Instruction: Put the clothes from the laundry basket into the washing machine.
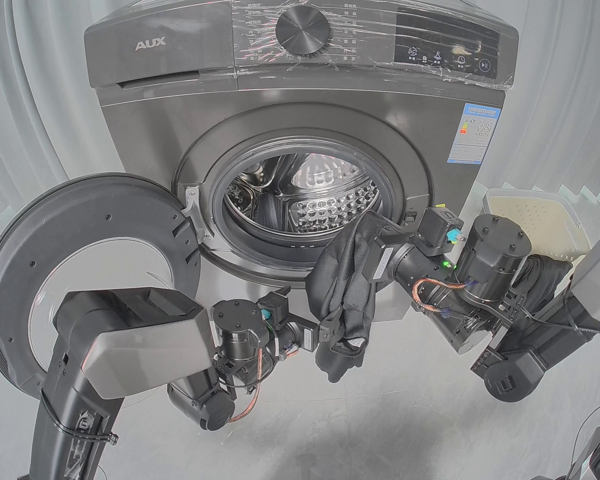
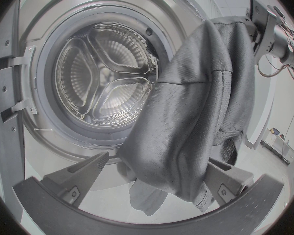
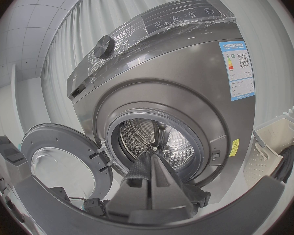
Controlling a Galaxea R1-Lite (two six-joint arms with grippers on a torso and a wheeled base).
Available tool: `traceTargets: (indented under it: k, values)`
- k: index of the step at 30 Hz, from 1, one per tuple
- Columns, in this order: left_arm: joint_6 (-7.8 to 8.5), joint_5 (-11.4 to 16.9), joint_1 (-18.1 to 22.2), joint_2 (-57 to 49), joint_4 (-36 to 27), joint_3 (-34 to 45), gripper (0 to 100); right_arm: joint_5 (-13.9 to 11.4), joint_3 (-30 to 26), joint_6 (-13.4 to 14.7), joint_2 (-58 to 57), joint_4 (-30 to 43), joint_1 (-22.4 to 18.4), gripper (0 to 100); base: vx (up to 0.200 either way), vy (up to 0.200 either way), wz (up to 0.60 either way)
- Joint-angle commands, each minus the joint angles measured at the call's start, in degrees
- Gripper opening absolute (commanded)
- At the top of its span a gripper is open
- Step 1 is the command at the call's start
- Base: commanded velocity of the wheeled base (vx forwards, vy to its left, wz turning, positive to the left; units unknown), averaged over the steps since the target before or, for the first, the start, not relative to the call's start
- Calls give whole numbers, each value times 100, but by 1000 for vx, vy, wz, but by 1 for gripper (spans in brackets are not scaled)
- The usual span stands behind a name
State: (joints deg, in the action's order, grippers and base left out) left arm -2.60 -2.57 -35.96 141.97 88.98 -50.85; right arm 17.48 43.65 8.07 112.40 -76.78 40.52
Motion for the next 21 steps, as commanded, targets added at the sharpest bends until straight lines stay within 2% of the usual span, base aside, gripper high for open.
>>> traceTargets:
  k: [1,10,19,20,21]
  values:
    - [-48,-94,37,6,5,-13,100,1,-6,2,-7,-4,-9,0,0,0,0]
    - [-136,-112,28,-64,5,-39,100,1,-24,10,10,-4,8,0,0,0,0]
    - [-136,-103,19,-29,5,-198,100,1,-32,10,10,-4,44,0,0,0,0]
    - [-136,-103,19,-29,5,-215,0,1,-50,10,1,-13,44,0,0,0,0]
    - [-145,-103,19,-29,5,-215,0,1,-76,10,1,-13,44,0,0,0,0]
